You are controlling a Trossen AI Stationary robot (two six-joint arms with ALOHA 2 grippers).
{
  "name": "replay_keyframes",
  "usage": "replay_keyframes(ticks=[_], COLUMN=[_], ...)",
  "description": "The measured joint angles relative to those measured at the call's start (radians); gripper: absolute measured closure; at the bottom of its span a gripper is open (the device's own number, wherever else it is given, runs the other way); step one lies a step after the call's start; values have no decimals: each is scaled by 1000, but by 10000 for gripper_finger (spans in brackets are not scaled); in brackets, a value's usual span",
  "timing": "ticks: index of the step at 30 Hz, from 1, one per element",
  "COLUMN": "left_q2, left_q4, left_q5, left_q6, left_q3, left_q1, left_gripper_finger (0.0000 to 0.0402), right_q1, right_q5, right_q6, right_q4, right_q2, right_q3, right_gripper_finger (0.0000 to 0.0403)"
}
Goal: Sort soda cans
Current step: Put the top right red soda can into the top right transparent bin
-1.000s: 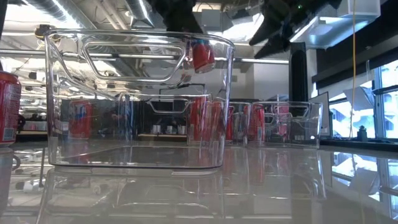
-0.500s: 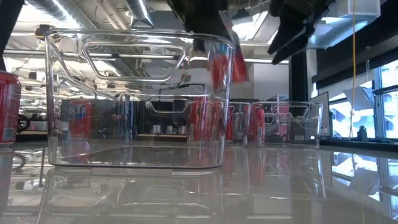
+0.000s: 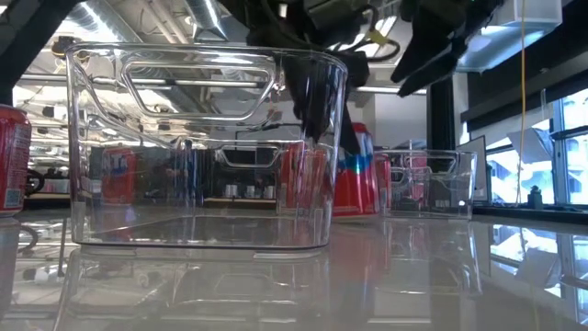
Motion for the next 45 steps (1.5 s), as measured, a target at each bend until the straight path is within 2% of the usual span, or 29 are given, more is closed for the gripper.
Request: replay_keyframes(ticks=[8,13,19,24,28,31,33,37,42,45], left_q2=[11,9,-6,-70,-138,-203,-251,-345,-478,-542], left_q4=[6,-4,-113,-171,-229,-292,-312,-298,-172,-100], left_q5=[3,1,-13,-49,-67,-73,-72,-76,-83,-84], left_q6=[24,23,31,29,21,14,-1,-28,-91,-133], left_q3=[0,27,76,90,90,77,51,-52,-250,-355], left_q1=[-2,-2,-2,-2,-2,-2,-2,-2,-2,-2], left_gripper_finger=[68,67,67,67,66,66,66,66,66,66], right_q1=[-3,-2,-2,-3,-3,5,17,18,17,18], right_q5=[3,2,-25,-95,-94,-81,-56,-44,-50,-94], right_q6=[33,43,35,60,103,58,6,-72,-113,-112], right_q4=[134,149,149,159,230,304,343,577,926,1040], right_q2=[0,0,-5,-5,-5,3,17,57,125,165], right_q3=[-134,-148,-148,-148,-148,-147,-148,-212,-346,-392], right_gripper_finger=[11,11,11,11,11,11,11,11,11,11])
